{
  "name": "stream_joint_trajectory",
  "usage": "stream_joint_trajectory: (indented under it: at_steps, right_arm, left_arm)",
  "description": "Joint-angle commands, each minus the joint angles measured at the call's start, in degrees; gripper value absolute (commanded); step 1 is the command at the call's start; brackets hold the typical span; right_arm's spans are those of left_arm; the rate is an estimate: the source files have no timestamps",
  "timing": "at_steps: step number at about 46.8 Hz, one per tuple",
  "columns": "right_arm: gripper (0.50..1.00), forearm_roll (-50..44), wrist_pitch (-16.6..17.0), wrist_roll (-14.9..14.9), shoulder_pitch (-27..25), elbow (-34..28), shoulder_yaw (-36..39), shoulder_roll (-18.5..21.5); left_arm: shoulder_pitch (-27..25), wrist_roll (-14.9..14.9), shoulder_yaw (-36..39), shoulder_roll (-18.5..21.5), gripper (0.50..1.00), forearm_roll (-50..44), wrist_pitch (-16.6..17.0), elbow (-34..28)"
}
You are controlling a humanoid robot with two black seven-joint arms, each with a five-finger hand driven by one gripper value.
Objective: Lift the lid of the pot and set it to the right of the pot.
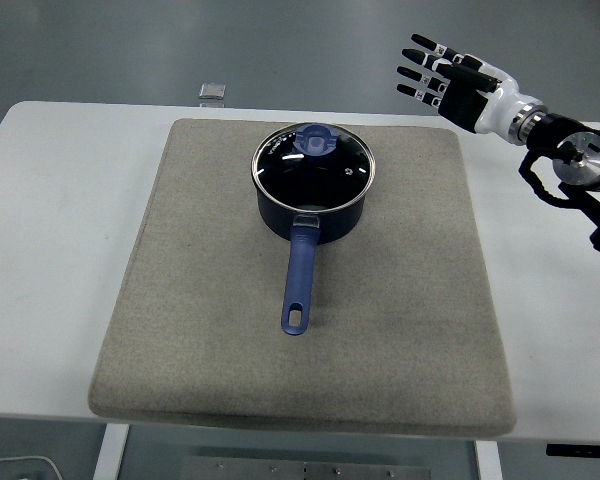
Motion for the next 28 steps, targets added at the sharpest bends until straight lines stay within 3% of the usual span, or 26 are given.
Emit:
stream_joint_trajectory:
  at_steps: [1, 28]
  right_arm:
    - [0.913, 0.0, 0.0, 0.0, 0.0, 0.0, -0.1, 0.0]
    - [0.911, -1.2, 0.2, 0.1, -0.1, 0.1, -0.4, 0.8]
  left_arm:
    - [0.0, 0.0, -0.1, 0.0, 1.000, 0.0, 0.0, 0.0]
    - [0.0, 0.0, 0.0, 0.0, 1.000, 0.0, 0.4, 0.7]
